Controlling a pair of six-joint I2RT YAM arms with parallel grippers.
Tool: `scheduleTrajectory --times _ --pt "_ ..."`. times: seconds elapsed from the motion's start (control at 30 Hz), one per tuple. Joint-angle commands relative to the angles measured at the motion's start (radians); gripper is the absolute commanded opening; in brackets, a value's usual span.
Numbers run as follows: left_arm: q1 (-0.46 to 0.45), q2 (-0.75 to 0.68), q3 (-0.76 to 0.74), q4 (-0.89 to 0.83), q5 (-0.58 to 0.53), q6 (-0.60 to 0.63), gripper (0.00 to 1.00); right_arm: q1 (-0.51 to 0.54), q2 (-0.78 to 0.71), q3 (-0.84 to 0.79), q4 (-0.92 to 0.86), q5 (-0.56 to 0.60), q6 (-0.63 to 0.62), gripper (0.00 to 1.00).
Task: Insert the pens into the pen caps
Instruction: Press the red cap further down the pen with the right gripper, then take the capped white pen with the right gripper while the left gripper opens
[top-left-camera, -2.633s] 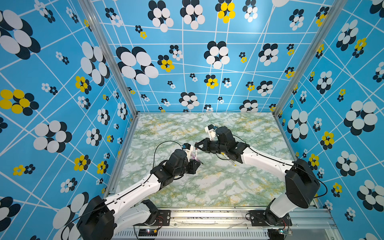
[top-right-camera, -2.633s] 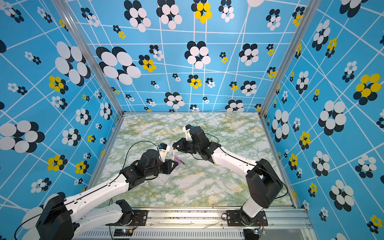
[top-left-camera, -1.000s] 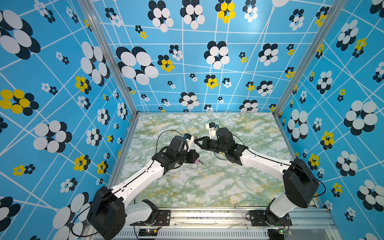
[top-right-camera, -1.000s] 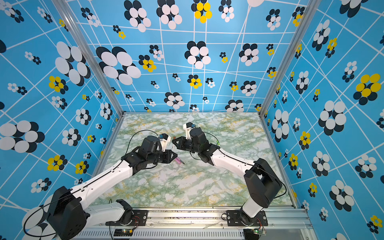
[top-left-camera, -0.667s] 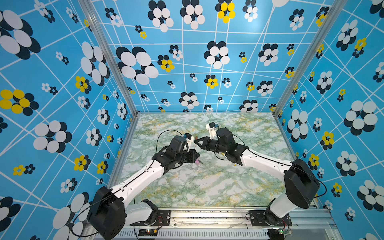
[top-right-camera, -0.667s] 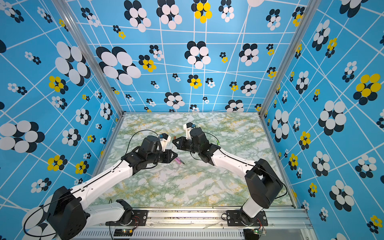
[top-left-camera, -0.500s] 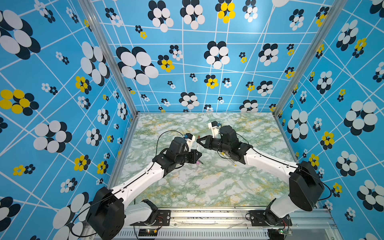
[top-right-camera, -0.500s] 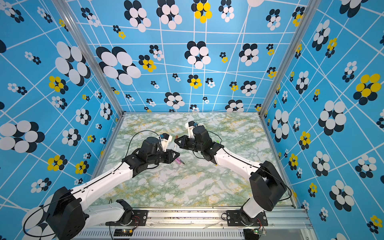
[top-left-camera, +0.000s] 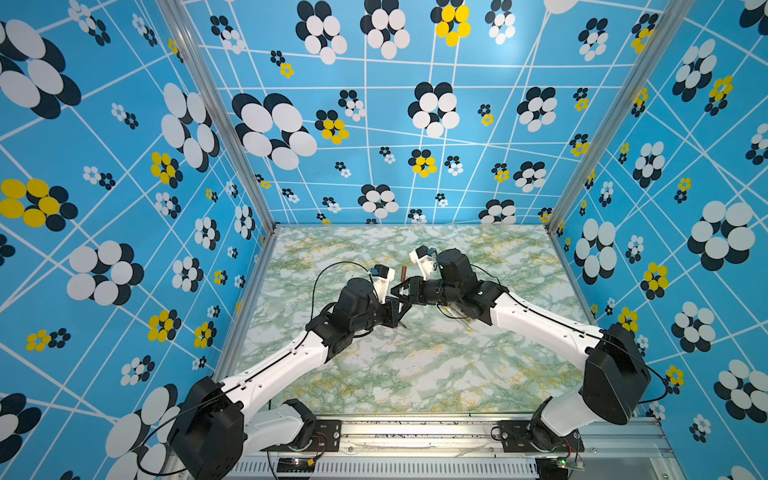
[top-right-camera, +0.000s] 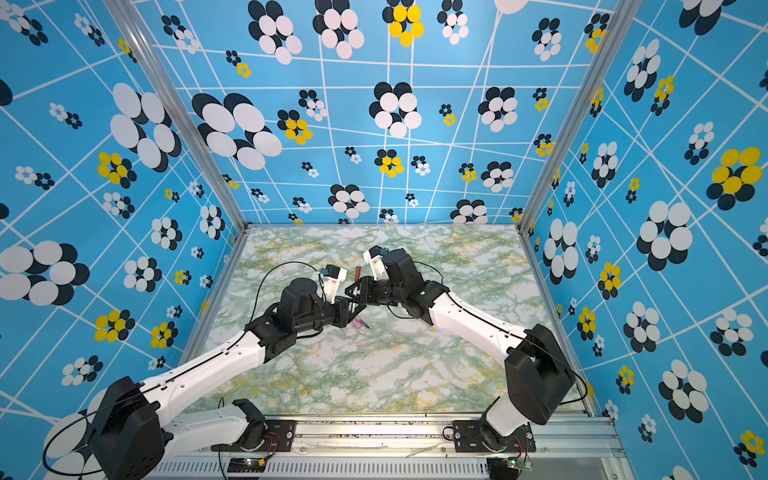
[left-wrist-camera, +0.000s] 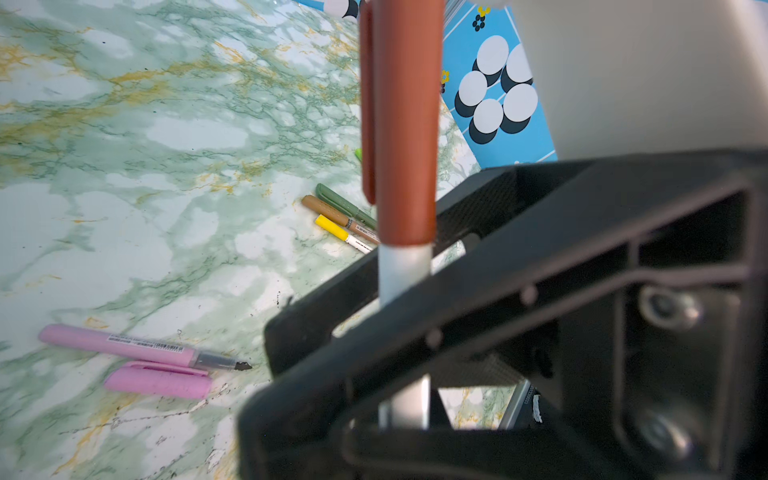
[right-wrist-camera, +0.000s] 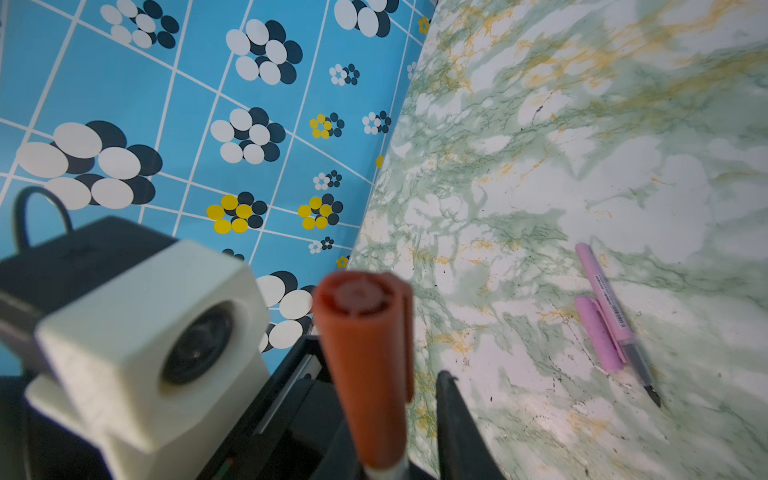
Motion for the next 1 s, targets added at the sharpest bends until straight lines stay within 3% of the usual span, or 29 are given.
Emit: scheduleTrajectory --times 0.0,0.3,0.53,0.73,0.8,0.97 --pt "0.000 -0.008 0.013 0.072 -0.049 -0.024 0.00 0.002 -0.026 -0.020 -0.069 0.026 -0.009 0.26" --pt "-0.009 0.023 -0.001 0.102 -0.071 -0.096 0.00 0.002 -0.052 -0.038 -0.058 0.064 -0.012 0.29" --pt "-0.018 0.035 0.008 0.094 -0.089 -0.108 0.00 0.006 -0.058 -0.048 -0.049 0.087 -0.005 0.04" --pt "-0.020 0.044 0.013 0.092 -0.080 -0.109 0.00 0.007 -0.059 -0.025 -0.123 0.159 -0.009 0.00" --pt "-0.020 0.045 0.013 0.078 -0.061 -0.091 0.18 0.003 -0.048 0.005 -0.204 0.220 -0.018 0.00" --pt "-0.028 0.009 -0.001 -0.051 -0.051 0.002 0.42 -0.036 -0.017 0.043 -0.343 0.296 -0.043 0.00"
